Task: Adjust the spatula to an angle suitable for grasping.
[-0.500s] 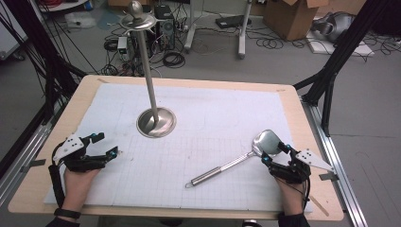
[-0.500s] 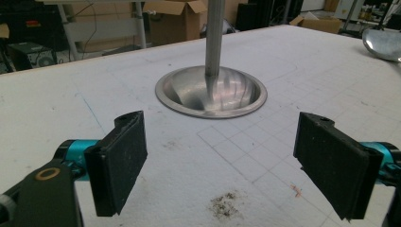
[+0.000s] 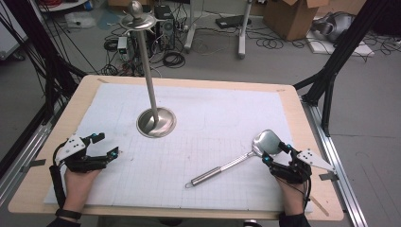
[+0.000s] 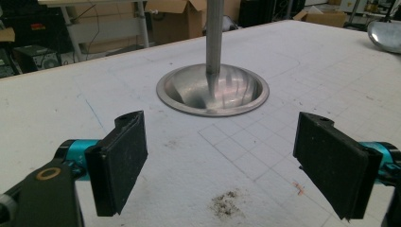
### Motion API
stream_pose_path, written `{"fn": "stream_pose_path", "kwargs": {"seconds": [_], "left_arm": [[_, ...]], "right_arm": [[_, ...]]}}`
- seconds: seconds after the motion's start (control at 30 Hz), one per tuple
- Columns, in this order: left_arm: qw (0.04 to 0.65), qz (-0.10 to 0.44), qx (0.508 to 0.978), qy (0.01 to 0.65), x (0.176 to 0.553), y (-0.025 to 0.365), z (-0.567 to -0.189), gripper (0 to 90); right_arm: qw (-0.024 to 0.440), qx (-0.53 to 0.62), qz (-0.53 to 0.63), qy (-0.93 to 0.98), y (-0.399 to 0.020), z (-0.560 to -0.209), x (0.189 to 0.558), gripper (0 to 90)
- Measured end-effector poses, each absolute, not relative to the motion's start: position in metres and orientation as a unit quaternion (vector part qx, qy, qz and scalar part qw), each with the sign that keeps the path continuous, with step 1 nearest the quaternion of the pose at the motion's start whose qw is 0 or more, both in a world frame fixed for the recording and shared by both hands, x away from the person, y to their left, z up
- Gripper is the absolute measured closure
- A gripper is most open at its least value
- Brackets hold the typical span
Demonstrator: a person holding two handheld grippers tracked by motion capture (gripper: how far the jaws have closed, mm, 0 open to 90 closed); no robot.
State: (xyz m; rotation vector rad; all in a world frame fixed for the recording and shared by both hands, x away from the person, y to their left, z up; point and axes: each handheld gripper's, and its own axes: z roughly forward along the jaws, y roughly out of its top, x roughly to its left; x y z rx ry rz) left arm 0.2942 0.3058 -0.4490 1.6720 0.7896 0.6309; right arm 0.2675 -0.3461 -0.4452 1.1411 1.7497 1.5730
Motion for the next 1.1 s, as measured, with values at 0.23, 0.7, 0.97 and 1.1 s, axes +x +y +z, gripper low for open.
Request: {"fn": "stream_pose_path", "kwargs": {"seconds": [0.23,0.7,0.97,1.1], "left_arm": [[0.557,0.268,0.712,0.333,0.294,0.305,-0.449,18.7],[0.554,0.270,0.714,0.332,0.294,0.304,-0.449,18.8],[0.552,0.272,0.715,0.331,0.294,0.304,-0.449,18.8],[0.552,0.272,0.715,0.331,0.294,0.304,-0.449,18.8]], "right_arm": [[0.260,0.392,0.583,0.663,-0.346,-0.431,0.263,37.8],[0.216,0.323,0.577,0.718,-0.317,-0.427,0.251,69.6],[0.192,0.288,0.560,0.752,-0.286,-0.431,0.247,87.3],[0.177,0.286,0.546,0.767,-0.269,-0.434,0.246,89.5]]}}
